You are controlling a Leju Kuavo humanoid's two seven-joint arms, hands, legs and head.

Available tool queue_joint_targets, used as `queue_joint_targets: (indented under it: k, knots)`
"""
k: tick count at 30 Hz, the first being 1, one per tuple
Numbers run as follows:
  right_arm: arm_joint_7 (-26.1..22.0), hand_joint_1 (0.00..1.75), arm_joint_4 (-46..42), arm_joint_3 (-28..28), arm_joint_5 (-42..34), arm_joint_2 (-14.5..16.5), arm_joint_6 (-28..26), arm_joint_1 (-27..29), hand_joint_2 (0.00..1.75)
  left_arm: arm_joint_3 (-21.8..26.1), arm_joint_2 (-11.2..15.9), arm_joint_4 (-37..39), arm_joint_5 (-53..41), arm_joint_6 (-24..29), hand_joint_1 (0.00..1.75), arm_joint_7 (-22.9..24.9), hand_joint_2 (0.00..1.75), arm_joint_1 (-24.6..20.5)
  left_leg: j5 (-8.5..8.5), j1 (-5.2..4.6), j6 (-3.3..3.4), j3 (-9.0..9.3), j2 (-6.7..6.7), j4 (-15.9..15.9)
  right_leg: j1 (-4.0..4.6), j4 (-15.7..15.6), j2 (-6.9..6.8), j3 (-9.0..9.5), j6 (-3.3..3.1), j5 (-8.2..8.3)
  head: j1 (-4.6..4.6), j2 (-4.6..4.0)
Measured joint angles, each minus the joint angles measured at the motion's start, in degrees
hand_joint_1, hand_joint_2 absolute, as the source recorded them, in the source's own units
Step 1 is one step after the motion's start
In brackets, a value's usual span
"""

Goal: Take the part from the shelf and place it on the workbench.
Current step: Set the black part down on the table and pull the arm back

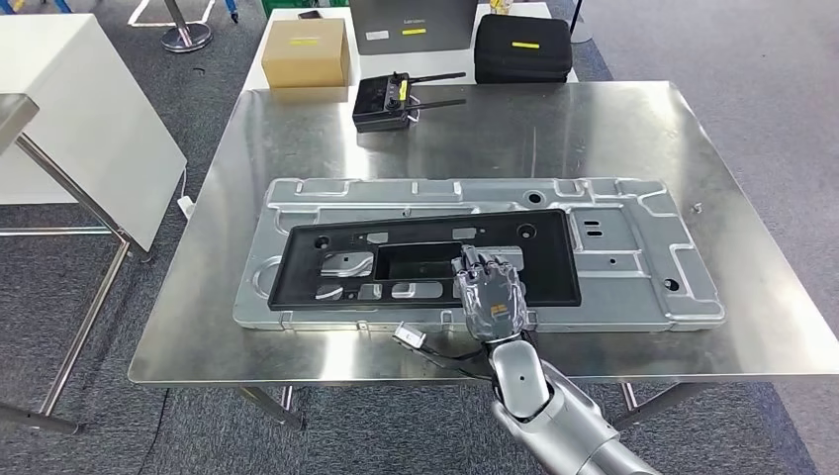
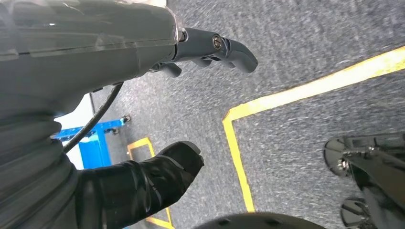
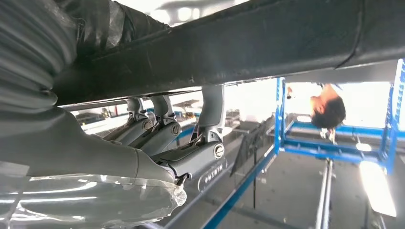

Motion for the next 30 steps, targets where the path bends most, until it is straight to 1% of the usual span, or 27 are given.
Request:
queue_joint_targets:
  k: [1,2,4,5,6,7,9,10,11,12,13,14,15,16,18,19,20,21,22,23,24,25,26,27,28,29,30]
  knots:
    - [-1.19,1.75,1.04,-1.56,-0.18,0.34,0.00,-0.02,1.75,-0.05,0.02,0.00,-0.13,-0.02,0.00,-0.04,1.75,-0.04,0.39,-0.12,0.24,0.86,-0.03,-1.88,0.08,0.07,0.02,-0.08,0.24,-0.04,0.01,0.00]
    - [-2.29,1.75,2.12,-3.30,-0.39,0.60,0.00,-0.04,1.75,-0.12,0.03,0.00,-0.26,-0.03,0.00,-0.09,1.75,-0.08,0.23,-0.26,0.48,1.08,-0.08,-2.45,0.12,0.06,0.02,-0.15,0.51,-0.02,0.02,0.00]
    - [-3.89,1.75,4.15,-6.69,-0.82,1.04,-0.01,-0.04,1.75,-0.26,0.01,0.00,-0.41,-0.05,0.00,-0.18,1.75,-0.03,0.46,-0.16,1.05,1.17,-0.13,-2.87,0.05,0.04,0.01,-0.12,1.13,-0.07,0.03,0.00]
    - [-4.28,1.75,4.92,-8.04,-0.93,1.16,-0.02,-0.06,1.75,-0.31,-0.02,0.00,-0.43,-0.06,0.00,-0.19,1.75,0.02,0.60,-0.04,1.40,1.31,-0.12,-3.12,0.00,0.58,0.06,-0.33,1.44,-0.52,0.04,0.00]
    - [-4.49,1.75,5.53,-9.14,-1.01,1.22,-0.03,-0.11,1.75,-0.36,-0.04,0.00,-0.44,-0.07,0.00,-0.20,1.75,0.05,0.74,0.10,1.77,1.43,-0.08,-3.37,-0.04,2.15,0.13,-1.02,1.71,-1.55,0.04,0.00]
    - [-4.61,1.75,6.05,-10.07,-1.05,1.24,-0.03,-0.12,1.75,-0.41,-0.05,0.00,-0.45,-0.07,0.00,-0.20,1.75,0.07,0.81,0.18,2.05,1.53,-0.02,-3.53,-0.16,4.87,0.21,-2.29,1.93,-3.06,0.04,0.00]
    - [-4.86,1.75,7.08,-11.46,-1.08,1.26,-0.04,0.00,1.75,-0.53,-0.03,0.00,-0.47,-0.06,0.00,-0.21,1.75,0.02,0.76,0.16,2.35,1.52,0.01,-3.53,-0.37,12.35,0.26,-5.96,2.28,-6.34,0.04,0.00]
    - [-5.15,1.75,7.62,-12.07,-1.08,1.28,-0.04,0.15,1.75,-0.63,-0.01,0.00,-0.50,-0.06,0.00,-0.24,1.75,0.00,0.72,0.15,2.37,1.53,-0.01,-3.48,-0.51,15.10,0.26,-7.41,2.43,-7.04,0.04,0.00]
    - [-5.61,1.75,8.17,-12.74,-1.07,1.33,-0.04,0.27,1.75,-0.74,0.00,0.00,-0.53,-0.07,0.00,-0.28,1.75,-0.01,0.67,0.15,2.36,1.54,-0.04,-3.41,-0.64,15.98,0.25,-8.01,2.53,-6.69,0.03,0.00]
    - [-6.24,1.75,8.67,-13.57,-1.03,1.44,-0.06,0.34,1.75,-0.87,0.00,0.00,-0.56,-0.08,0.00,-0.37,1.75,-0.01,0.59,0.16,2.28,1.57,-0.07,-3.28,-0.76,14.41,0.24,-7.40,2.56,-5.22,0.03,0.00]
    - [-6.99,1.75,9.16,-14.56,-0.98,1.58,-0.08,0.34,1.75,-1.01,-0.01,0.00,-0.59,-0.10,0.00,-0.47,1.75,0.00,0.45,0.17,2.18,1.61,-0.11,-3.12,-0.85,10.95,0.23,-5.82,2.52,-3.10,0.03,0.00]
    - [-7.65,1.75,9.59,-15.51,-0.94,1.74,-0.11,0.30,1.75,-1.11,-0.02,0.00,-0.61,-0.13,0.00,-0.56,1.75,0.02,0.30,0.14,2.03,1.62,-0.13,-2.94,-0.87,6.87,0.21,-3.89,2.40,-1.38,0.03,0.00]
    - [-8.15,1.75,9.97,-16.38,-0.93,1.93,-0.18,0.25,1.75,-1.19,-0.04,0.00,-0.62,-0.15,0.00,-0.64,1.75,0.04,0.12,0.05,1.81,1.60,-0.18,-2.73,-0.79,3.44,0.22,-2.29,2.24,-0.15,0.03,0.00]
    - [-8.51,1.75,10.31,-17.09,-0.95,2.09,-0.27,0.20,1.75,-1.24,-0.05,0.00,-0.63,-0.16,0.00,-0.71,1.75,0.05,0.01,-0.05,1.57,1.55,-0.21,-2.61,-0.68,1.39,0.24,-1.34,2.07,0.34,0.02,0.00]
    - [-8.93,1.75,10.86,-18.02,-1.00,2.38,-0.61,0.14,1.75,-1.29,-0.05,0.00,-0.64,-0.18,0.00,-0.83,1.75,0.06,0.00,-0.18,0.95,1.54,-0.25,-2.62,-0.39,0.52,0.30,-1.05,1.64,0.37,0.00,0.00]
    - [-9.15,1.75,11.06,-18.41,-1.06,2.52,-0.78,0.10,1.75,-1.31,-0.05,0.00,-0.64,-0.18,0.00,-1.01,1.75,0.07,-0.05,-0.11,0.62,1.56,-0.24,-2.67,-0.49,0.35,0.29,-0.93,1.31,0.50,0.00,0.00]
    - [-9.37,1.31,11.25,-18.74,-1.12,2.65,-0.89,0.04,1.31,-1.32,-0.05,0.00,-0.64,-0.18,0.00,-1.26,1.75,0.08,-0.38,-0.02,0.31,1.51,-0.20,-2.37,-0.57,0.10,0.27,-0.76,0.96,0.64,0.01,0.00]
    - [-9.61,0.87,11.47,-19.10,-1.19,2.79,-0.95,-0.03,0.87,-1.32,-0.05,0.00,-0.64,-0.18,0.00,-1.61,1.75,0.07,-1.28,0.07,0.02,1.07,-0.15,-1.18,-0.71,-0.17,0.22,-0.58,0.57,0.78,-0.01,0.00]
    - [-9.87,0.44,11.75,-19.49,-1.28,2.91,-0.96,-0.06,0.44,-1.33,-0.05,0.00,-0.65,-0.18,0.00,-2.02,1.75,0.07,-2.76,0.16,-0.22,0.09,-0.10,1.13,-0.82,-0.39,0.16,-0.44,0.28,0.89,-0.03,0.00]
    - [-10.15,0.00,12.09,-19.85,-1.36,2.98,-0.96,-0.04,0.00,-1.34,-0.05,0.00,-0.72,-0.13,0.00,-2.40,1.75,0.08,-4.59,0.21,-0.42,-1.37,-0.05,4.48,-0.78,-0.45,0.10,-0.41,0.11,0.91,-0.03,0.00]
    - [-10.48,0.00,12.48,-20.23,-1.46,3.06,-0.96,0.04,0.00,-1.35,-0.05,0.00,-0.80,-0.03,0.00,-2.76,1.31,0.12,-6.40,0.25,-0.61,-3.16,-0.03,8.38,-0.74,-0.45,0.04,-0.43,-0.01,0.91,-0.05,0.00]
    - [-10.80,0.00,12.88,-20.62,-1.55,3.12,-0.96,0.13,0.00,-1.37,-0.05,0.00,-0.86,0.12,0.00,-3.08,0.87,0.18,-7.50,0.28,-0.77,-4.61,-0.02,11.52,-0.70,-0.43,0.02,-0.46,-0.03,0.90,-0.04,0.00]
    - [-11.13,0.00,13.20,-20.98,-1.62,3.16,-0.96,0.20,0.00,-1.38,-0.05,0.00,-0.89,0.30,0.00,-3.28,0.44,0.26,-7.73,0.29,-0.86,-5.37,-0.02,13.20,-0.67,-0.40,0.01,-0.46,-0.04,0.90,-0.04,0.00]
    - [-11.42,0.00,13.45,-21.41,-1.70,3.21,-0.96,0.22,0.00,-1.39,-0.03,0.00,-0.85,0.54,0.00,-3.40,0.00,0.35,-6.73,0.31,-0.91,-4.96,-0.01,12.48,-0.68,-0.35,0.04,-0.43,-0.02,0.88,-0.04,0.00]
    - [-11.69,0.00,13.63,-21.85,-1.83,3.26,-0.96,0.18,0.00,-1.39,-0.01,0.00,-0.76,0.80,0.00,-3.44,0.00,0.41,-4.90,0.35,-0.89,-3.47,0.00,9.61,-0.70,-0.27,0.09,-0.38,0.03,0.86,-0.04,0.00]
    - [-11.98,0.00,13.76,-22.32,-2.06,3.34,-0.96,0.11,0.00,-1.39,0.02,0.00,-0.68,1.04,0.00,-3.41,0.00,0.45,-3.04,0.42,-0.82,-1.40,0.02,5.47,-0.71,-0.16,0.13,-0.33,0.15,0.80,-0.04,0.00]
    - [-12.33,0.00,13.89,-22.87,-2.39,3.46,-0.96,0.04,0.00,-1.39,0.04,0.00,-0.59,1.25,0.00,-3.37,0.00,0.42,-1.65,0.37,-0.68,0.55,0.02,1.57,-0.61,0.00,0.21,-0.32,0.37,0.72,-0.04,0.00]
